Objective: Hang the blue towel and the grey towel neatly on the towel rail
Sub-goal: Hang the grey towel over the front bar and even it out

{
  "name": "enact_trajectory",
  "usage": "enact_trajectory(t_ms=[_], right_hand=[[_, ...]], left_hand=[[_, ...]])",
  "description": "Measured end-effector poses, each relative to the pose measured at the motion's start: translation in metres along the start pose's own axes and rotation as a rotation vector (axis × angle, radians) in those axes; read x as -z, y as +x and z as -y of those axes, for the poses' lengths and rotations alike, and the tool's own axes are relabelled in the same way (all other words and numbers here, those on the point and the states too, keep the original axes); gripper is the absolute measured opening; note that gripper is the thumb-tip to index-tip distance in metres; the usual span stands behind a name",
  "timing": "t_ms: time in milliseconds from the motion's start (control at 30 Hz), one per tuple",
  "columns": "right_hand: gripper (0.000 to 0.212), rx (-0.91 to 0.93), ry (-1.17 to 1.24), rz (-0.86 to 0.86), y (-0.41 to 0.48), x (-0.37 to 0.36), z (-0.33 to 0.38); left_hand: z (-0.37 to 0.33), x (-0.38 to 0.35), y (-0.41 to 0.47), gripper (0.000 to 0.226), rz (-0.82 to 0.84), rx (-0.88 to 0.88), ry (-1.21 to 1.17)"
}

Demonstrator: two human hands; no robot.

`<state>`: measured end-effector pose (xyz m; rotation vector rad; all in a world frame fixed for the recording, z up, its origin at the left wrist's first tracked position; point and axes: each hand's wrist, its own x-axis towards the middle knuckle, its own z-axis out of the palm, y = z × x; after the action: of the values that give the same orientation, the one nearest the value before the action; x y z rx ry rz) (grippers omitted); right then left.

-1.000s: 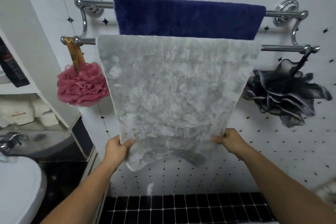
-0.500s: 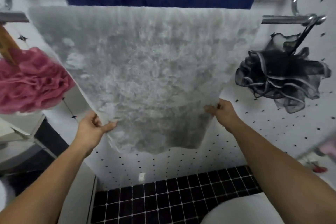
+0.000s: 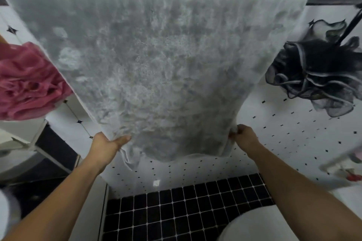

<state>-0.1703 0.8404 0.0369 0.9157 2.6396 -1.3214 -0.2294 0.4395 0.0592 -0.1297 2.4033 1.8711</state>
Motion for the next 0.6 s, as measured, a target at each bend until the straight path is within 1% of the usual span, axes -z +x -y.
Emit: enact_trajectory(t_ms=[67, 133, 167, 200, 233, 267, 300, 333, 367, 400, 467, 500, 533, 600], right_hand=[[0.032, -0.01, 0.163, 0.164, -0.013, -0.008, 0.004], [0.037, -0.03, 0.208, 0.293, -0.023, -0.021, 0.007], [0.034, -0.033, 0.219, 0.309, -0.024, -0.029, 0.005], [0.032, -0.05, 0.256, 0.263, -0.02, -0.036, 0.0], [0.039, -0.08, 0.33, 0.178, -0.015, -0.045, -0.009], [0.049, -0.158, 0.419, 0.062, -0.013, -0.051, -0.017], [0.051, -0.236, 0.507, -0.051, -0.017, -0.056, -0.023], [0.043, -0.276, 0.591, -0.136, -0.025, -0.061, -0.03], [0.038, -0.249, 0.643, -0.134, -0.036, -0.066, -0.036], [0.043, -0.17, 0.65, -0.044, -0.047, -0.072, -0.04], [0.057, -0.027, 0.614, 0.152, -0.064, -0.077, -0.041], [0.06, 0.009, 0.59, 0.184, -0.063, -0.077, -0.041], [0.059, 0.003, 0.569, 0.174, -0.056, -0.077, -0.041], [0.05, -0.048, 0.535, 0.169, -0.042, -0.071, -0.037]], left_hand=[[0.005, -0.009, -0.003, 0.015, 0.027, 0.037, -0.028], [0.016, -0.016, -0.008, 0.02, 0.052, 0.079, -0.047], [0.022, -0.018, -0.009, 0.023, 0.048, 0.097, -0.056], [0.028, -0.02, -0.008, 0.027, 0.038, 0.11, -0.068], [0.033, -0.02, -0.008, 0.03, 0.018, 0.124, -0.085], [0.038, -0.02, -0.007, 0.031, -0.005, 0.128, -0.098], [0.041, -0.02, -0.009, 0.03, -0.036, 0.134, -0.105], [0.044, -0.021, -0.01, 0.029, -0.07, 0.126, -0.1], [0.047, -0.022, -0.012, 0.028, -0.111, 0.117, -0.095], [0.051, -0.023, -0.015, 0.031, -0.156, 0.098, -0.091], [0.054, -0.027, -0.024, 0.047, -0.271, 0.07, -0.095], [0.053, -0.029, -0.028, 0.055, -0.33, 0.05, -0.081], [0.053, -0.032, -0.03, 0.059, -0.36, 0.022, -0.057], [0.049, -0.037, -0.031, 0.051, -0.325, -0.02, -0.038]])
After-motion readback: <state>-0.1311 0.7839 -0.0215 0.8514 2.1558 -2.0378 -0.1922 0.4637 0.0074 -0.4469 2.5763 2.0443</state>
